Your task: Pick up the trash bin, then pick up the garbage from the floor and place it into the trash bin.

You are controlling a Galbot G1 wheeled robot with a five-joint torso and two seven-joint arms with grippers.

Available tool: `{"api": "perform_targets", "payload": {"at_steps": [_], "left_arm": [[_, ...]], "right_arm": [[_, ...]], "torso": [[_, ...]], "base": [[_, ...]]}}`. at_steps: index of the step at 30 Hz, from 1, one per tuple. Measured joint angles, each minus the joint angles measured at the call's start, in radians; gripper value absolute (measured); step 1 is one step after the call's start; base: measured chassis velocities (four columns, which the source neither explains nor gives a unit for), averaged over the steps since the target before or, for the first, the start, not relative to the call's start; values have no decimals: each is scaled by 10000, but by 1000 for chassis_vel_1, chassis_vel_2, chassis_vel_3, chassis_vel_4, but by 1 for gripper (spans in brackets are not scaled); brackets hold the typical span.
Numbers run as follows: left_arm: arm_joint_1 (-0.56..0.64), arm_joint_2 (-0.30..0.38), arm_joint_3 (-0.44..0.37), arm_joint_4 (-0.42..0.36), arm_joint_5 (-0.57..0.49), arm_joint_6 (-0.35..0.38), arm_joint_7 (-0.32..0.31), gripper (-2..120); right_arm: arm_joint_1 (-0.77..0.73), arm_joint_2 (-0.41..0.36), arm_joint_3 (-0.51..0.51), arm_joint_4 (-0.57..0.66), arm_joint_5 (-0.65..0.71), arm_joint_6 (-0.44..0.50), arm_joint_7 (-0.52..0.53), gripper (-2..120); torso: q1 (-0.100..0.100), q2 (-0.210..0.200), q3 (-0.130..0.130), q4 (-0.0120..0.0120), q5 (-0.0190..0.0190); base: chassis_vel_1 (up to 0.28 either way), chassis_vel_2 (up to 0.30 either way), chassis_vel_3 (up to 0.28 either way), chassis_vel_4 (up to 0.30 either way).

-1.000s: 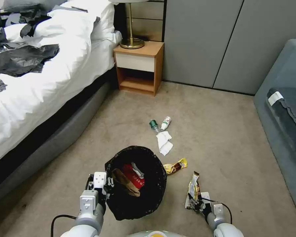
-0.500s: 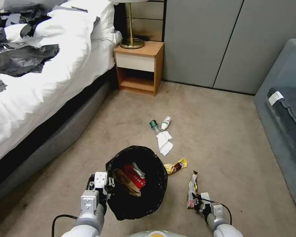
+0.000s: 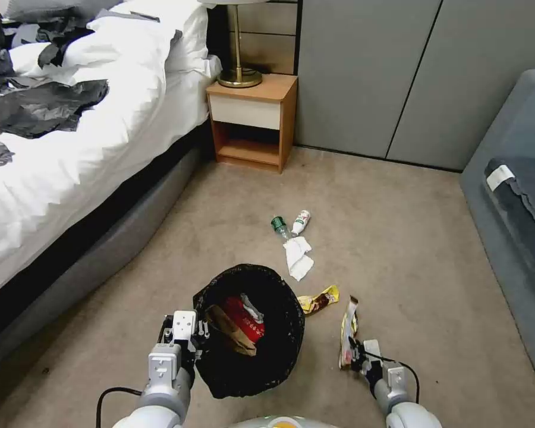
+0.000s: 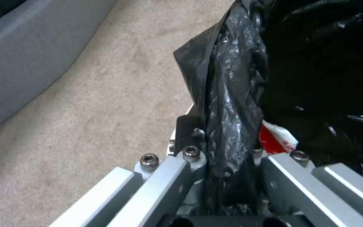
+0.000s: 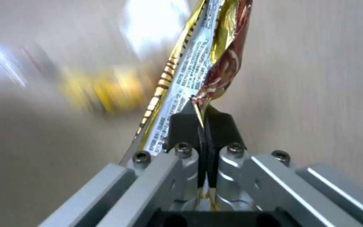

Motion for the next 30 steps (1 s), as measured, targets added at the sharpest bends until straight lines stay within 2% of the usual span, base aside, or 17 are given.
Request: {"api": "perform_targets", "payload": {"at_steps": [1, 2, 4, 5, 7, 8, 9, 11, 12, 14, 20, 30], "left_arm": [[-9, 3, 34, 6, -2, 6, 3, 1], [-9, 3, 34, 6, -2, 6, 3, 1], [-36, 17, 87, 44, -5, 21, 7, 1], [-36, 17, 87, 44, -5, 21, 7, 1], [-88, 40, 152, 69, -7, 57, 26, 1], [-88, 40, 152, 69, -7, 57, 26, 1], [-97, 40, 169, 84, -7, 62, 27, 1], [-99, 41, 181, 94, -7, 64, 27, 1], [-98, 41, 218, 120, -10, 68, 31, 1], [-100, 49, 249, 131, -10, 70, 32, 1], [-153, 52, 284, 152, -11, 94, 34, 1], [-151, 51, 371, 157, -9, 109, 34, 1]], "right_arm": [[-158, -28, 27, 707, 92, 403, -323, 0], [-158, -28, 27, 707, 92, 403, -323, 0], [-429, -116, 37, 1919, 263, 945, -1027, 0], [-429, -116, 37, 1919, 263, 945, -1027, 0], [-718, -254, -54, 3569, 624, 1932, -2798, 0], [-718, -254, -54, 3569, 624, 1932, -2798, 0], [-783, -293, -149, 4201, 791, 2231, -3747, 0], [-799, -316, -206, 4451, 871, 2329, -4135, 0], [-823, -406, -458, 5152, 1090, 2457, -5093, 0], [-823, -518, -702, 5532, 1172, 2469, -5538, 0], [-854, -896, -1389, 5805, 993, 2324, -6123, 0], [-647, -1205, -1903, 4405, 424, 2191, -6173, 0]], "torso": [[-1, 0, -2, 3, 0], [-1, 0, -2, 3, 0], [-1, 1, -1, 2, -4], [-1, 1, -1, 2, -4], [-1, 1, -2, 1, -3], [-1, 1, -2, 1, -3], [-1, 1, -2, 1, -1], [-1, 2, -2, 1, -3], [-1, 2, -2, 2, -3], [-1, 2, -2, 2, -3], [-1, 2, -2, 1, 0], [-1, 2, -2, 1, 0]], "base": [[0, 0, 0, 0], [0, 0, 0, 0], [0, 0, 0, 0], [0, 0, 0, 0], [0, 0, 0, 0], [0, 0, 0, 0], [0, 0, 0, 0], [0, 0, 0, 0], [0, 0, 0, 0], [0, 0, 0, 0], [0, 0, 0, 0], [0, 0, 0, 0]]}}
